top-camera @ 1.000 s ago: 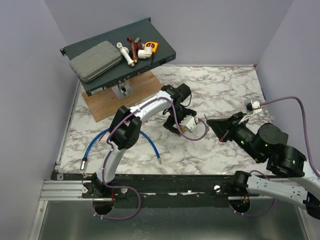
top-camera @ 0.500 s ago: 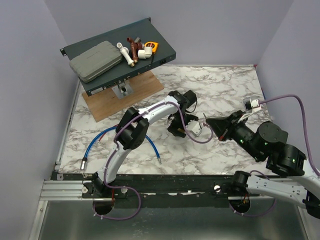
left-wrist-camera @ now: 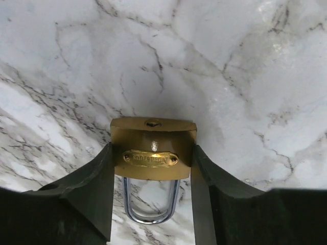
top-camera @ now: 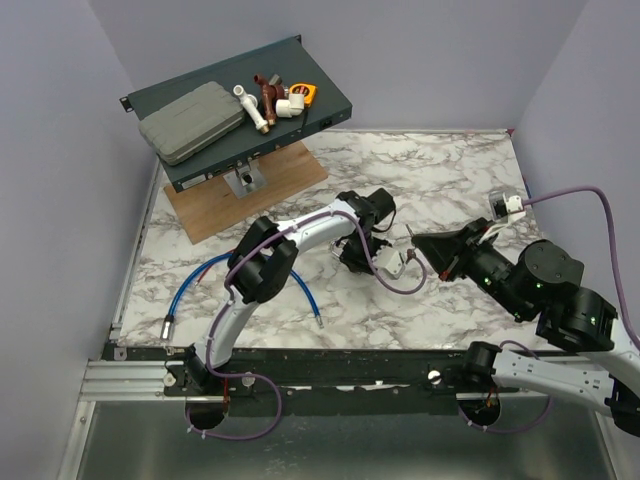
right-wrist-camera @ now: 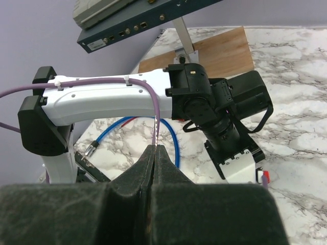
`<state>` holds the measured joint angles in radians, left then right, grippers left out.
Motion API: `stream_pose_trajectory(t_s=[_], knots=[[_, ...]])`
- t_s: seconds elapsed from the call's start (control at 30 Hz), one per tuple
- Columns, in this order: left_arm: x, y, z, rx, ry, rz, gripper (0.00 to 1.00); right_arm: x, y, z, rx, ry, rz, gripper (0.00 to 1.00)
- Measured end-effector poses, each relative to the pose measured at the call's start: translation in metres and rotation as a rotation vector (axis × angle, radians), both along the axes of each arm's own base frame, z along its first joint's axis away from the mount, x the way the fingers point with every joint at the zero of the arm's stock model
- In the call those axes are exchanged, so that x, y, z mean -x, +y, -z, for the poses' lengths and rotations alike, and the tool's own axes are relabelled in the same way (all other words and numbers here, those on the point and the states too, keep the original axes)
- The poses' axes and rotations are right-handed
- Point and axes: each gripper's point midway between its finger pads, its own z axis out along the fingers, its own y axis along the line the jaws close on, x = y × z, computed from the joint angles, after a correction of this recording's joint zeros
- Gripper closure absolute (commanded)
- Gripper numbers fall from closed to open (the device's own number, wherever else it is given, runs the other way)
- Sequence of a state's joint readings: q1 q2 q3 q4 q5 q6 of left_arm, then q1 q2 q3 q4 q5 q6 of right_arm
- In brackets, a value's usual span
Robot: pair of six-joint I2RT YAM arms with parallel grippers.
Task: Unlock with the key
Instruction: Pick up the lock from the center of the board.
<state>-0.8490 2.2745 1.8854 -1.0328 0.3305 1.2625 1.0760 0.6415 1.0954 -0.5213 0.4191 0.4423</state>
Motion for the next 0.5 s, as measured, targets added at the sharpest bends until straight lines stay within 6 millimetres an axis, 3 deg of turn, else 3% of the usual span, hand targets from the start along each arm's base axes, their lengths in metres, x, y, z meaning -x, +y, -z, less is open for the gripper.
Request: stream_pose_trajectory(t_s=[0.13,0.33,0.4,0.5], knots=[[0.008,0.007,0.000,-0.008,-0.001,-0.018,0.93,0.001,0.001,0.000,0.001,-0.001,-0.010,0.99],[0.035,0.031,-0.004,-0.057,0.059,-0.082,1.00,0.000,0.005,0.004,0.025,-0.002,-0.018,0.99],[0.038,0.033,-0.011,-0.051,0.063,-0.104,1.00,-0.002,0.008,0.006,0.041,-0.001,-0.018,0.99],[0.036,0.032,-0.037,0.001,0.045,-0.140,1.00,-0.005,0.012,0.010,0.065,0.002,-0.019,0.99]])
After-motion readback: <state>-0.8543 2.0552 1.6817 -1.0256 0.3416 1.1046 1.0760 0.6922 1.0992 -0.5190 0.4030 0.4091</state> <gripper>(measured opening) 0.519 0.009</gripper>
